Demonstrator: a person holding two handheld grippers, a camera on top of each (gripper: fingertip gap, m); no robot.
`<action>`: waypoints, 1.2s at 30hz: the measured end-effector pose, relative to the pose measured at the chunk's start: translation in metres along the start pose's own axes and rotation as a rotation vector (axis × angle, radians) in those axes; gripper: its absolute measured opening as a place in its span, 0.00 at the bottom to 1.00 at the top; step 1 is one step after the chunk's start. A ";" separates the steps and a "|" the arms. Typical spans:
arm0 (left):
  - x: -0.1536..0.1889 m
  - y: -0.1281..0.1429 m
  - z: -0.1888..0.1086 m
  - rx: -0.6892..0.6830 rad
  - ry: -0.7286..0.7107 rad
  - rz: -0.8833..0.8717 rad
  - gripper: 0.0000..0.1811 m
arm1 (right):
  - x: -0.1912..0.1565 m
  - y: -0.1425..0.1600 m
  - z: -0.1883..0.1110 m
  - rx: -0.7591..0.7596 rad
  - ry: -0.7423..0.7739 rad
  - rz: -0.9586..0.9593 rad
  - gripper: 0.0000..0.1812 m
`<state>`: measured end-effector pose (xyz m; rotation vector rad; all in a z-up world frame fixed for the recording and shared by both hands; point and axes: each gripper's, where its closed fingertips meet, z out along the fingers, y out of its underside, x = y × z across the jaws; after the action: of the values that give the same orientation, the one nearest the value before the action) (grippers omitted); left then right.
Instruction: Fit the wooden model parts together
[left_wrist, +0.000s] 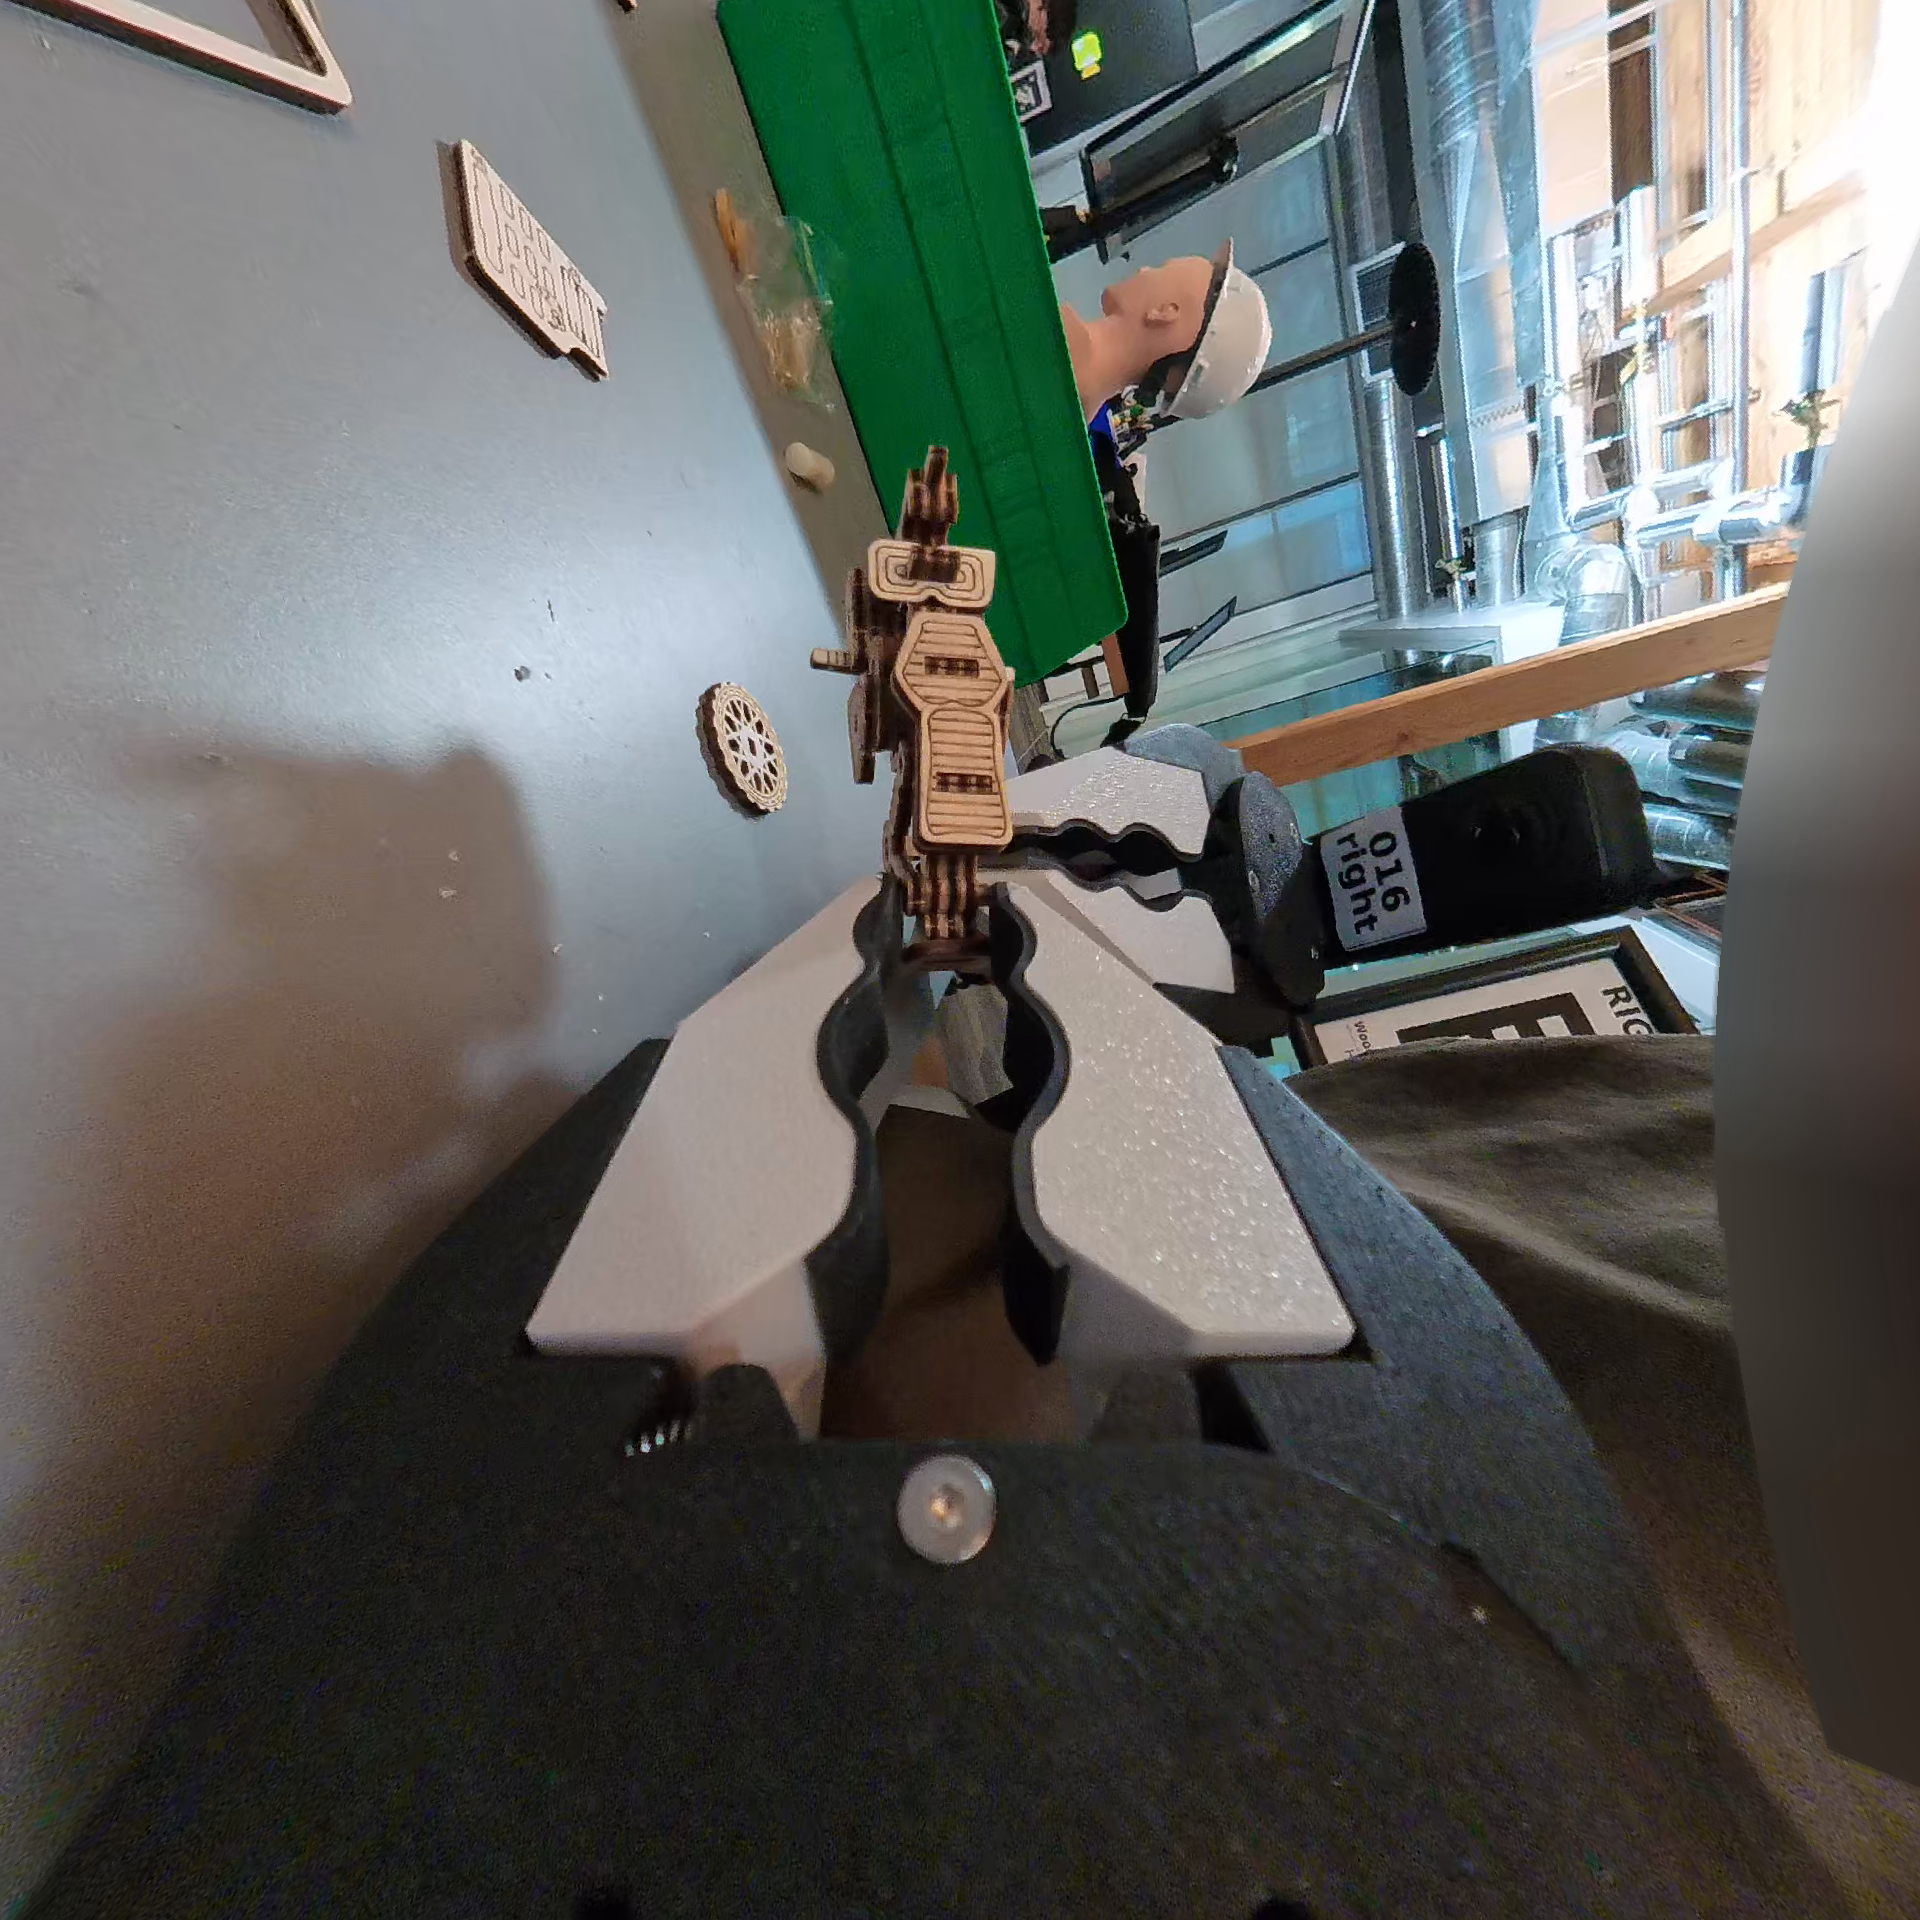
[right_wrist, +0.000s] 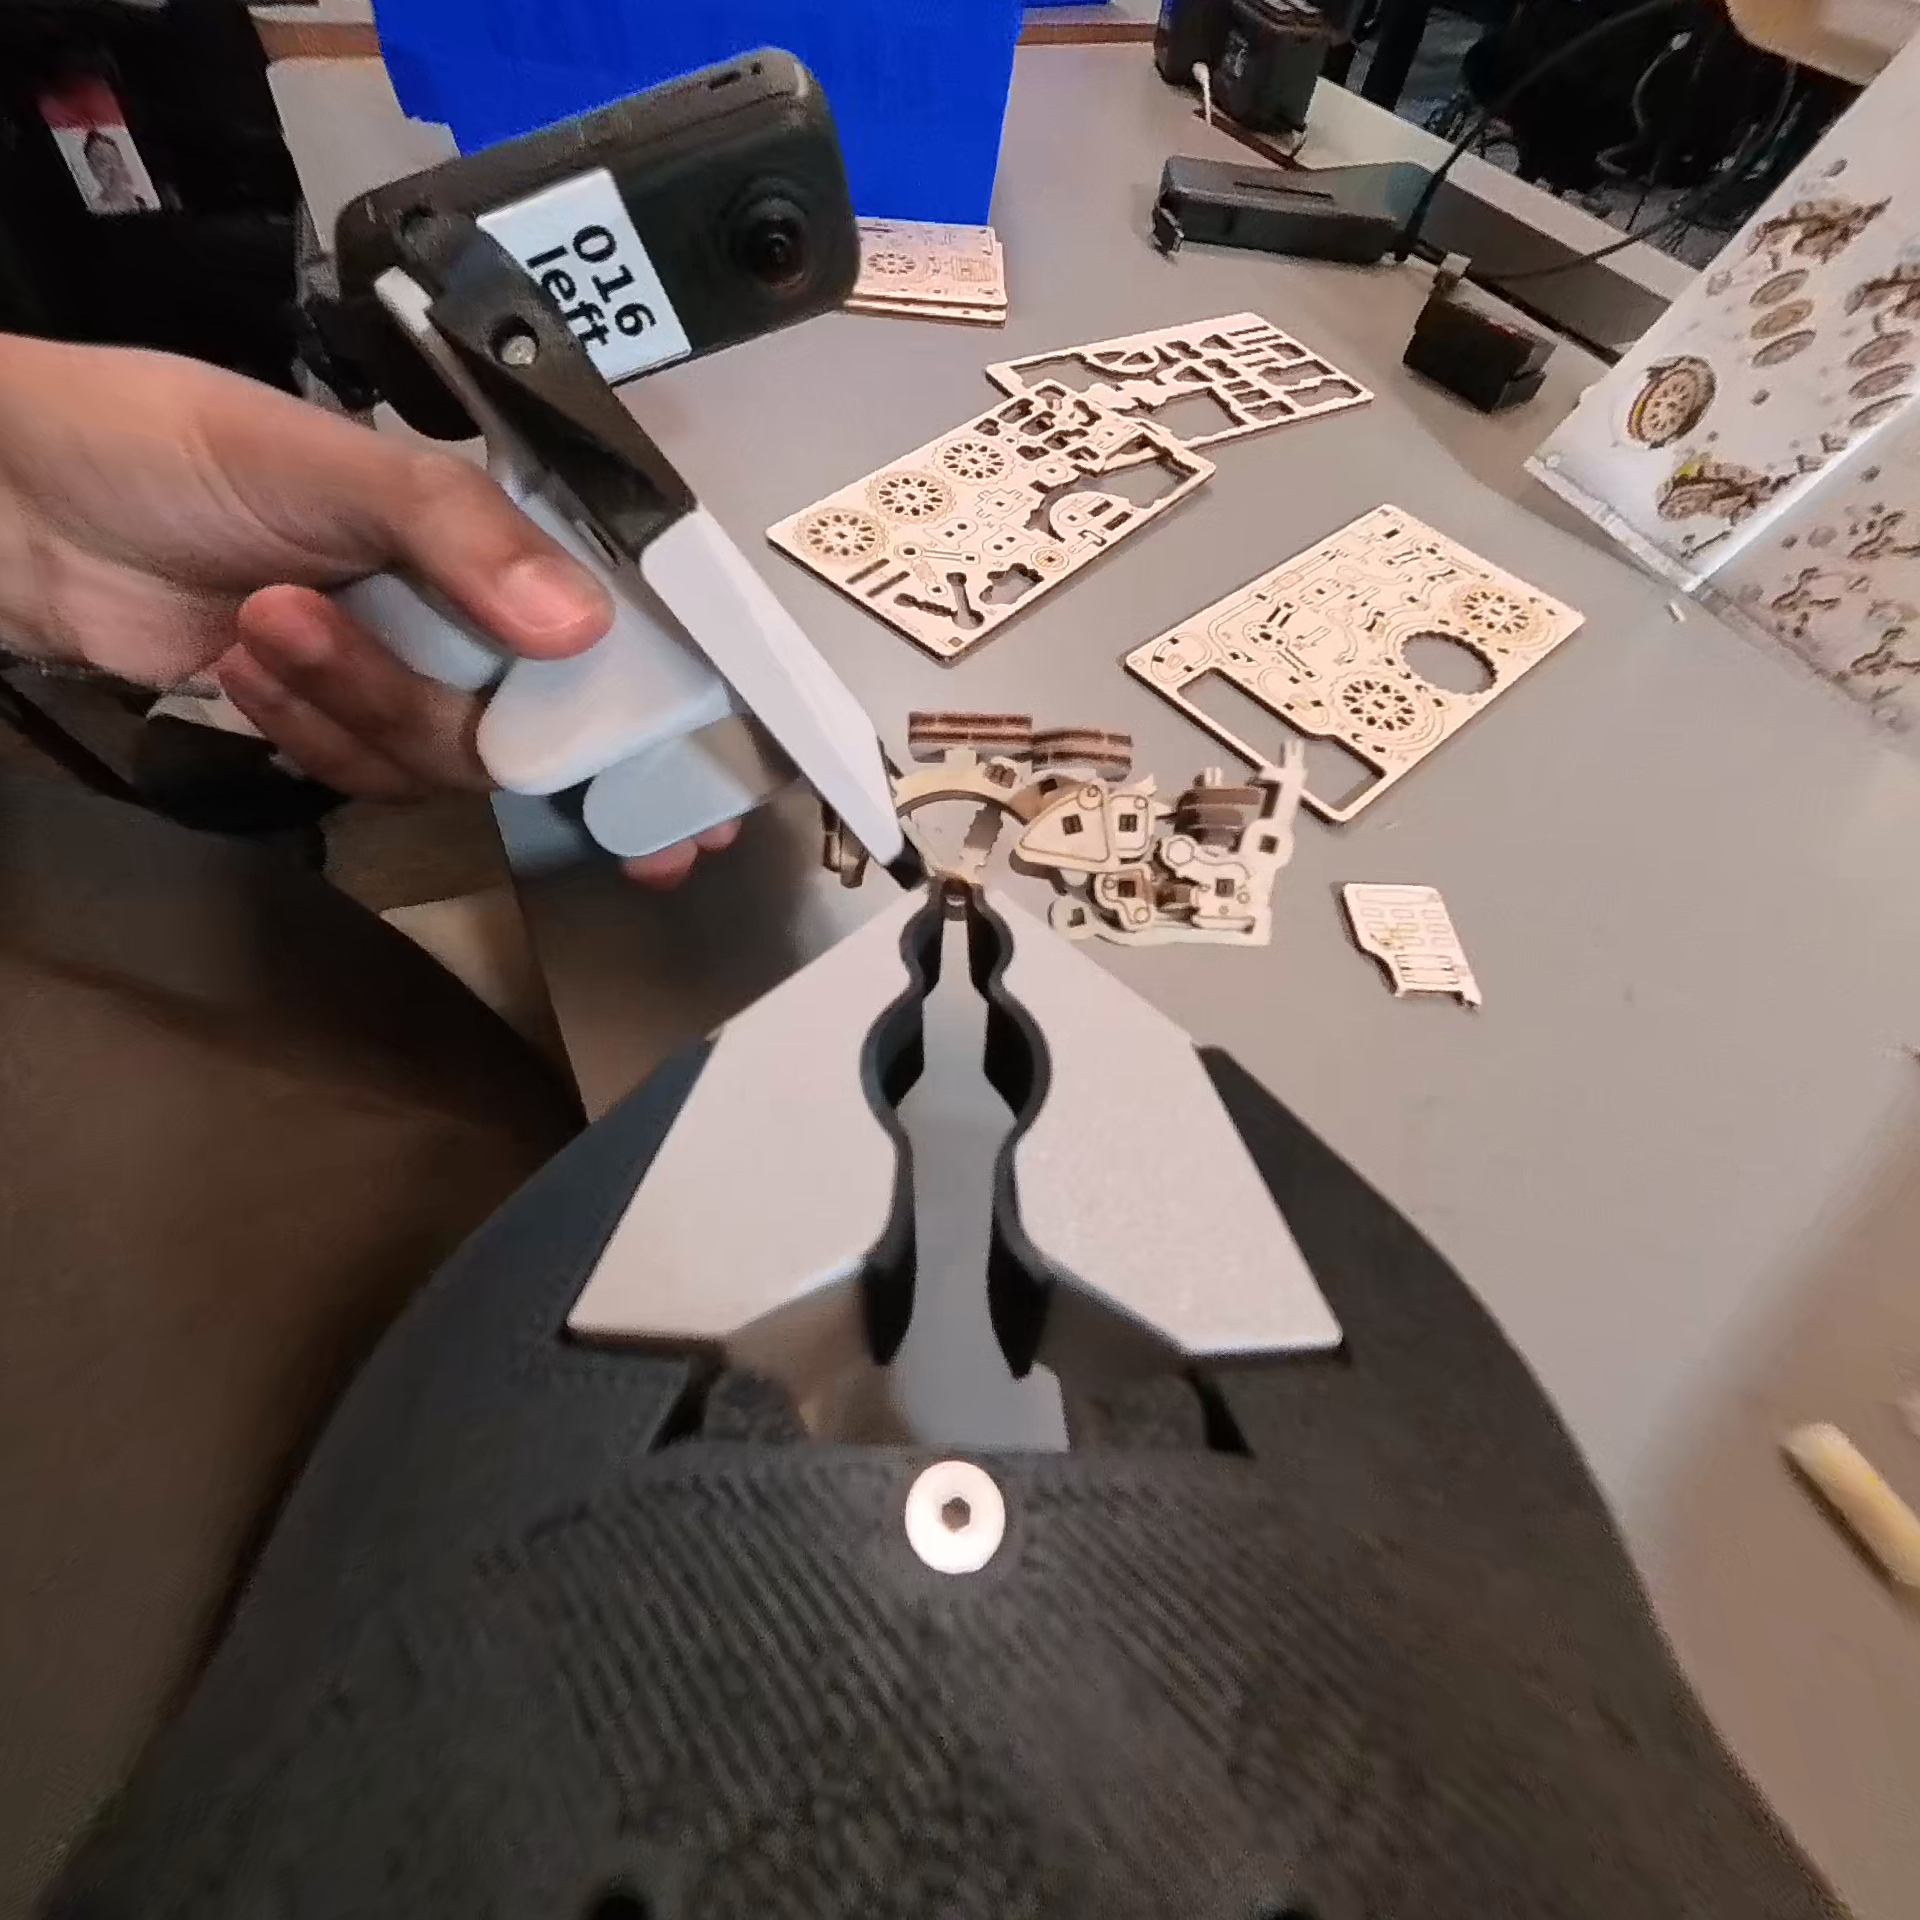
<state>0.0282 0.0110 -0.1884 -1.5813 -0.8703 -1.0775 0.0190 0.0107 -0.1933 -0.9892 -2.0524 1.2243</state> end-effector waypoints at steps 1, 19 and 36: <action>0.000 0.000 0.000 -0.002 0.003 -0.001 0.07 | 0.000 0.000 0.000 0.000 -0.001 -0.012 0.01; 0.003 -0.003 -0.002 0.013 0.028 -0.022 0.07 | -0.001 -0.003 -0.004 0.005 -0.014 -0.038 0.08; -0.006 -0.011 -0.015 -0.045 -0.166 0.463 0.08 | 0.026 0.004 -0.022 0.044 0.034 0.065 0.09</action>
<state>0.0128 -0.0006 -0.1885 -1.8138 -0.5465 -0.6465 0.0211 0.0439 -0.1849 -1.0561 -1.9732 1.2712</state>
